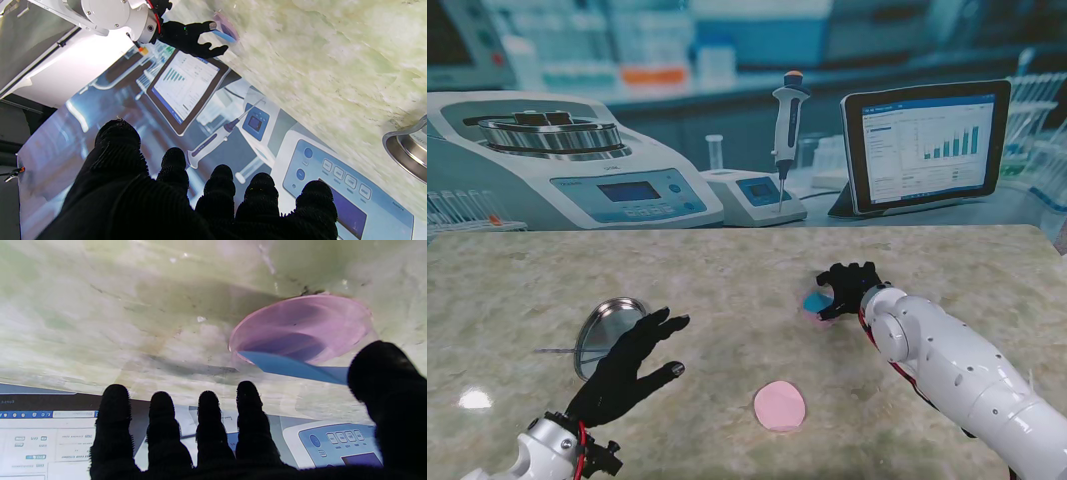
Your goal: Line a culture dish with filter paper and press it flat with a glass rod
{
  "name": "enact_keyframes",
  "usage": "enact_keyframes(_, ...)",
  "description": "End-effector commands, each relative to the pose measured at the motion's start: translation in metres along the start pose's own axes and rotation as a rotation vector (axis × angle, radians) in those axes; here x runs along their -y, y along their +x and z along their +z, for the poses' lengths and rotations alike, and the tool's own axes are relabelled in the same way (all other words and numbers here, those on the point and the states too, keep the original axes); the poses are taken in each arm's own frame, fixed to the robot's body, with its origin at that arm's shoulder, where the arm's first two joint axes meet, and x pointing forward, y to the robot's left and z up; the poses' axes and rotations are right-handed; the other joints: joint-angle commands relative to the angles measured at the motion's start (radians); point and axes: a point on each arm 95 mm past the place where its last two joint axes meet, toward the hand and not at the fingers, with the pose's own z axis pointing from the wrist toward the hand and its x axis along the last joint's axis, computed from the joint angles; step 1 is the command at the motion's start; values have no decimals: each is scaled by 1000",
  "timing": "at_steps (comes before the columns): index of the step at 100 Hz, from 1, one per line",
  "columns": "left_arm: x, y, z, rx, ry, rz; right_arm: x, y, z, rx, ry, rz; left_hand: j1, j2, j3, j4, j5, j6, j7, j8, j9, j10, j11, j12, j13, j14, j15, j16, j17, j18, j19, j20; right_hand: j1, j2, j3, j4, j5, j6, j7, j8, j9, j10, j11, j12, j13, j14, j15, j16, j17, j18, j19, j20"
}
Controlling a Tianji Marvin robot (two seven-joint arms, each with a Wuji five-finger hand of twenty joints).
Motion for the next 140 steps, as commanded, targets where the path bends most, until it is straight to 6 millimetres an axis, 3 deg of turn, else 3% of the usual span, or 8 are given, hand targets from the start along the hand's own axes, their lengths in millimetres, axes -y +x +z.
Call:
enact_keyframes(1,0,2,-1,0,-6,0,1,1,-1,0,5,1,7,18,-24,27,-14,-27,9,1,-20,-36,-10,-2,-28,-39,-15,-19,-2,-27,-53,-37,-68,-62,69,-34,-53,24,-27,-11,-28,25,-20,-19,-33,25,-34,-3,-16,12,-17,21)
enact_keyframes(22,0,2,-2,1,-7,1,1,0,-2,-3,19,4,7,17,-24,26,-14,-27,8,1,-20,-36,-10,-3,-28,-38,-15,-20,-2,-28,-53,-37,-117,-100,136,-44,-64,35,-38,-17,-29,26,-51,-32,-40,25,-44,-6,-21,14,-26,20)
enact_keyframes(41,0,1,-2,1,-8,1,-1,-1,-6,1,-4,10,6,18,-24,26,-14,-27,8,1,-20,-36,-10,-3,-28,-38,-16,-20,-2,-27,-53,-37,-100,-73,112,-46,-68,33,-41,-18,-27,27,-54,-30,-38,22,-43,-5,-21,13,-27,20)
enact_keyframes(58,-1,1,-2,1,-7,-8,-8,2,-17,-10,-48,26,3,23,-25,26,-14,-26,8,1,-20,-35,-10,-3,-28,-38,-15,-19,-2,-27,-53,-37,-43,22,-37,-32,-81,17,-39,-10,-28,23,-60,-30,-46,5,-54,-15,-34,12,-55,8)
enact_keyframes(77,-3,0,-1,-3,1,-16,-26,9,-38,-35,-95,59,14,18,-20,29,-12,-22,9,2,-19,-35,-7,0,-26,-39,-13,-17,-1,-28,-52,-36,96,208,-449,-11,-111,2,-53,7,-29,19,-158,-73,-89,-4,-108,-62,-83,13,-153,-90)
enact_keyframes(96,-5,-1,-1,0,-7,-22,-41,19,-65,-67,-119,92,9,20,-23,29,-15,-21,7,1,-20,-35,-8,3,-28,-39,-13,-13,-2,-27,-52,-34,157,205,-357,63,-168,3,-93,13,-37,16,-261,-115,-109,-4,-175,-107,-114,13,-205,-157)
enact_keyframes(118,-6,-2,-2,1,-7,-35,-45,42,-98,-112,-187,167,6,23,-23,29,-16,-20,1,-3,-20,-35,-9,2,-28,-39,-14,-13,-2,-28,-52,-33,308,332,-470,130,-194,-30,-147,23,-39,3,-306,-129,-112,-20,-208,-116,-133,-5,-211,-188)
enact_keyframes(140,-9,-1,-1,-6,-7,-46,-44,72,-129,-186,-260,277,3,27,-23,30,-22,-15,-27,-17,-20,-36,-10,0,-28,-38,-14,-14,-2,-28,-53,-33,362,435,-572,171,-150,-22,-372,14,-43,-10,-370,-167,-118,-31,-243,-122,-150,-18,-231,-194)
